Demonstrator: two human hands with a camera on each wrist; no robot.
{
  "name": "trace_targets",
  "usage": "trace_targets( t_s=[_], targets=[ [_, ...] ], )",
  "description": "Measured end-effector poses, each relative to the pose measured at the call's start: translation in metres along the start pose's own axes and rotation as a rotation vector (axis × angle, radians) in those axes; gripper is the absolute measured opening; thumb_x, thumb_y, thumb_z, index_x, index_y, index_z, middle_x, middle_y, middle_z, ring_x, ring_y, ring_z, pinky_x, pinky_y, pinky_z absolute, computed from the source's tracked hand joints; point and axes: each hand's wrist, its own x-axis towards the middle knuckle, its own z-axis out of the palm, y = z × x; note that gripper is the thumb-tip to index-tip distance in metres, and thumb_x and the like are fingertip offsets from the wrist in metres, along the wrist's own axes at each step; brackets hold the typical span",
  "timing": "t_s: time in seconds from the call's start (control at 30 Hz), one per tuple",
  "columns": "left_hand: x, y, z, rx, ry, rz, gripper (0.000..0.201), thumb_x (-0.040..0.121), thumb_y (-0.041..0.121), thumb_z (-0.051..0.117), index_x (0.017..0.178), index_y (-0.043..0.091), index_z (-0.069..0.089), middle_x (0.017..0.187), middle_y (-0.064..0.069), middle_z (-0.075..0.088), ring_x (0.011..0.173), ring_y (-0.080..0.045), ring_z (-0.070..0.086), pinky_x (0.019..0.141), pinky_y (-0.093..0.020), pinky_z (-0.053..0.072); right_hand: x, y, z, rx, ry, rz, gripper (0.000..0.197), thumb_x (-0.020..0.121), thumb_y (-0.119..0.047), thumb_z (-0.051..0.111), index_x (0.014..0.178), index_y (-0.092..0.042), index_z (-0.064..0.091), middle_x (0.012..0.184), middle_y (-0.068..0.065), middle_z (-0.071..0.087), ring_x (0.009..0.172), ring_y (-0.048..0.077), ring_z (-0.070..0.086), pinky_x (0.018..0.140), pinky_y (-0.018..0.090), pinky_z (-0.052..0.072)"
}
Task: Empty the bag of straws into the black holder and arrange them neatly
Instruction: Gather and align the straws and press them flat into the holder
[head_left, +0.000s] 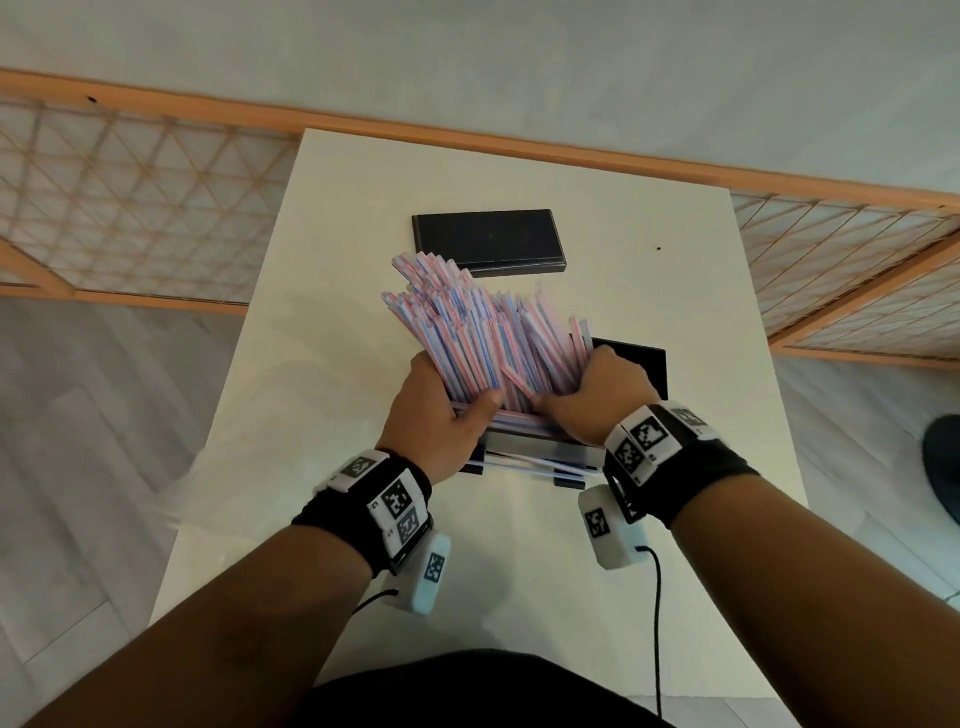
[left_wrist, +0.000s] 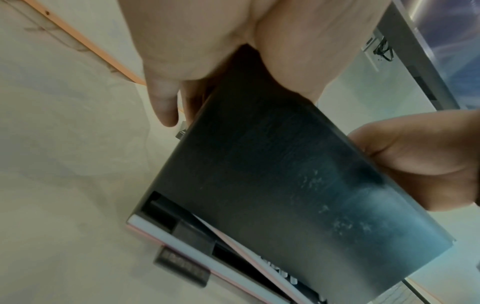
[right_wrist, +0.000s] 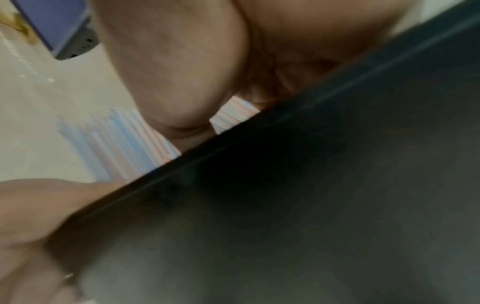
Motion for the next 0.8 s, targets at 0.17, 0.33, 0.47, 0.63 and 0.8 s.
trace_targets(
  t_s=[0.17, 0.33, 0.47, 0.63, 0.8],
  targets=[
    [0.002, -0.001, 0.002, 0.003, 0.006, 0.006, 0.057, 0.084, 0.036, 0.077, 0.125, 0.014, 0.045, 0.113, 0.003, 0.058, 0.099, -0.013, 0.057, 0.077, -0.025, 0.041, 0.003, 0.004, 0.001, -0.028, -0.094, 0.054, 0.091, 0.062, -0.065, 0.079, 0.123, -0.005, 0.047, 0.110, 0.011, 0.057, 0.101, 0.030, 0.061, 0.074, 0.032, 0.050],
    [0.003, -0.003, 0.003, 0.001, 0.012, 0.023, 0.056, 0.084, 0.035, 0.077, 0.125, 0.012, 0.045, 0.113, 0.001, 0.058, 0.096, -0.009, 0.053, 0.077, -0.024, 0.041, 0.006, 0.007, 0.006, -0.047, 0.015, -0.091, 0.063, 0.070, -0.058, 0.075, 0.107, -0.014, 0.047, 0.101, 0.006, 0.061, 0.092, 0.027, 0.060, 0.071, 0.030, 0.046],
    [0.002, -0.005, 0.003, -0.001, 0.011, 0.037, 0.056, 0.084, 0.035, 0.077, 0.125, 0.013, 0.047, 0.115, 0.000, 0.058, 0.099, -0.011, 0.055, 0.078, -0.022, 0.040, 0.009, 0.008, 0.011, 0.010, 0.015, -0.103, 0.048, 0.072, -0.040, 0.078, 0.099, -0.016, 0.047, 0.094, 0.004, 0.058, 0.087, 0.026, 0.058, 0.069, 0.030, 0.043],
    [0.005, -0.009, 0.003, 0.001, -0.007, 0.043, 0.058, 0.083, 0.038, 0.077, 0.127, 0.015, 0.047, 0.117, 0.000, 0.059, 0.108, -0.018, 0.060, 0.082, -0.026, 0.043, 0.017, 0.006, 0.011, 0.022, -0.020, -0.142, 0.030, 0.071, -0.036, 0.075, 0.096, -0.022, 0.063, 0.094, 0.003, 0.066, 0.089, 0.025, 0.061, 0.075, 0.029, 0.050],
    [0.005, -0.010, 0.004, 0.002, -0.007, 0.055, 0.062, 0.084, 0.037, 0.077, 0.133, 0.016, 0.047, 0.120, 0.002, 0.055, 0.112, -0.017, 0.059, 0.084, -0.024, 0.041, 0.008, -0.005, 0.013, 0.066, -0.021, -0.259, 0.023, 0.083, -0.026, 0.067, 0.102, -0.025, 0.054, 0.090, 0.001, 0.063, 0.084, 0.028, 0.062, 0.071, 0.030, 0.046]
  ],
)
